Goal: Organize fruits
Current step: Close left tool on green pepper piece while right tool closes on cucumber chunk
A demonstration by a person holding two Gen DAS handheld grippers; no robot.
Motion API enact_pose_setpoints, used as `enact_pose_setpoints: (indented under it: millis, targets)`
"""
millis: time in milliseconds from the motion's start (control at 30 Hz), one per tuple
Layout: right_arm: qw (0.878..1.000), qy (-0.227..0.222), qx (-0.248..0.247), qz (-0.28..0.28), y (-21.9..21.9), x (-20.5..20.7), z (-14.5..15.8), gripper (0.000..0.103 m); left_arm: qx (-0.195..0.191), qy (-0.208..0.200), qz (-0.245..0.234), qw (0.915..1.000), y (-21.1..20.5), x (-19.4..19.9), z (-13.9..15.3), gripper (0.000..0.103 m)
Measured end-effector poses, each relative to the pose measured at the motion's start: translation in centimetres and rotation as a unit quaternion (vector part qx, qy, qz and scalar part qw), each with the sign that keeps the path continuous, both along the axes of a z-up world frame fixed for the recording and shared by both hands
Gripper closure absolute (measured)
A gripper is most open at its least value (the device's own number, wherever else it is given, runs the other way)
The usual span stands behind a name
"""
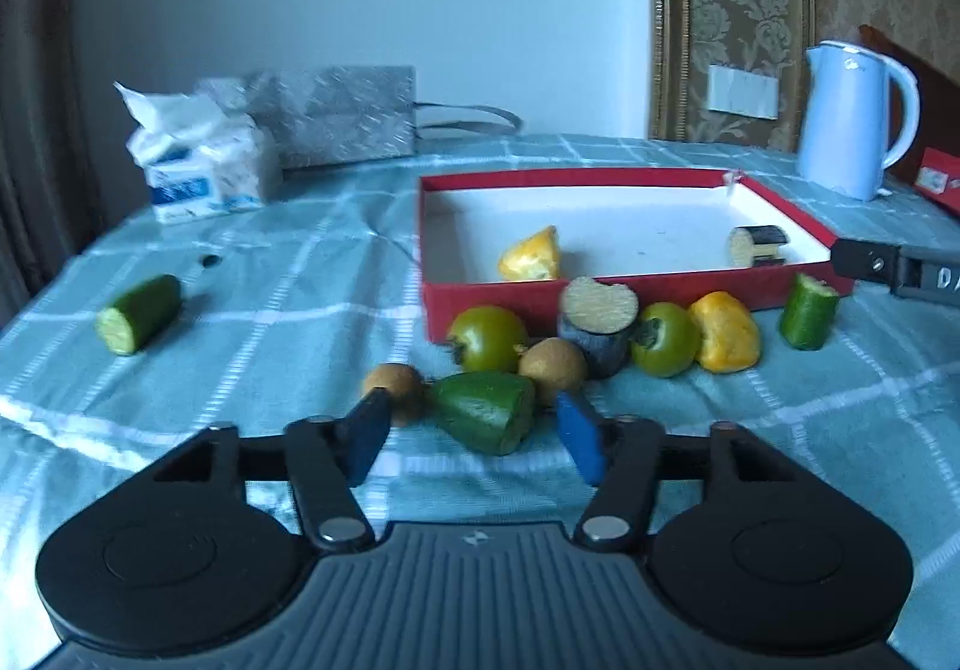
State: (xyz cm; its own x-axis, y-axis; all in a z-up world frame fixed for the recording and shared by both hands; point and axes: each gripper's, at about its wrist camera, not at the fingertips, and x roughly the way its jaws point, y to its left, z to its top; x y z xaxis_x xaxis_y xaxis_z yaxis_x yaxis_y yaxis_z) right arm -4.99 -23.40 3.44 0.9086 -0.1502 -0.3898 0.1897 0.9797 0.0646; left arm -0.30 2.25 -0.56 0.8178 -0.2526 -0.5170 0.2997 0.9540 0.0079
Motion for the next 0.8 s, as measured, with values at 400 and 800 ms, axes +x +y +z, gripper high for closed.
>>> enact_pose_setpoints:
  millis: [400,800]
  targets:
    - [1.0,0.0,0.0,0.001,0.1,0.0,0.1,0.012,0.021,-0.015,-0.033,0.9991,-0.8,-0.7,0.0,0.041]
    - [1.0,-0.001,0.0,0.002,0.1,0.0,0.1,0.012,0.043,0.018,-0.078,0.9959,-0.7,2.2,-0.5,0.043]
